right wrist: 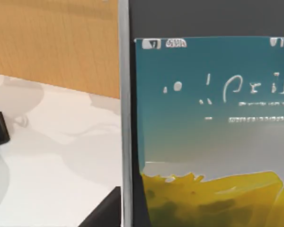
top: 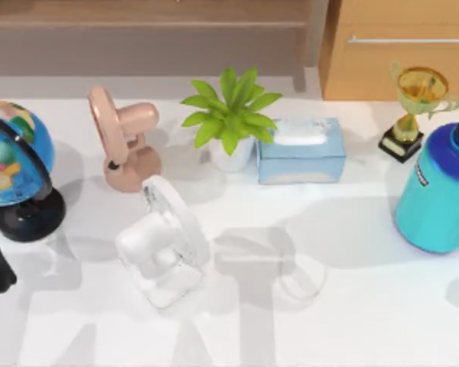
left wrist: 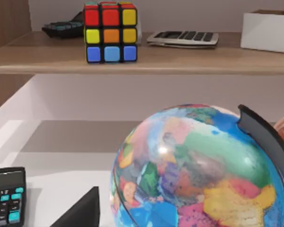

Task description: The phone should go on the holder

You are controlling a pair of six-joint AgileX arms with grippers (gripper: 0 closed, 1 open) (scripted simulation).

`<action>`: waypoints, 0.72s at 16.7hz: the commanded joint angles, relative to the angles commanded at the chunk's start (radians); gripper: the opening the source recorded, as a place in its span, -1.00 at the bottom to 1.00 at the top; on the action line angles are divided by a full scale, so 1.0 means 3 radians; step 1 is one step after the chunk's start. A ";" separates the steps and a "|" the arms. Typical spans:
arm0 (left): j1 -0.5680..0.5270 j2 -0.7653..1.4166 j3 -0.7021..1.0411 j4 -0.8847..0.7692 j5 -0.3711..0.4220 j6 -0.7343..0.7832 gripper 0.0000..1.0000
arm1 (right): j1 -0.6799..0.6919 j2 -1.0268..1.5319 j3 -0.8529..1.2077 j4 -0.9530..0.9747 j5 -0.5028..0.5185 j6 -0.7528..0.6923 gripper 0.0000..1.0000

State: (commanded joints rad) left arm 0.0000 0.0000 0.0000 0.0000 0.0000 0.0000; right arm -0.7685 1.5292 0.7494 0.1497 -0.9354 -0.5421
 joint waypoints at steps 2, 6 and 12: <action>0.0000 0.0000 0.0000 0.0000 0.0000 0.0000 1.00 | 0.0000 0.0000 0.0000 0.0000 0.0000 0.0000 -1.00; 0.0000 0.0000 0.0000 0.0000 0.0000 0.0000 1.00 | 0.0000 0.0000 0.0000 0.0000 0.0000 0.0000 -0.40; 0.0000 0.0000 0.0000 0.0000 0.0000 0.0000 1.00 | 0.0000 0.0000 0.0000 0.0000 0.0000 0.0000 0.51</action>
State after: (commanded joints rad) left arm 0.0000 0.0000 0.0000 0.0000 0.0000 0.0000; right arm -0.7685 1.5292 0.7494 0.1497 -0.9354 -0.5421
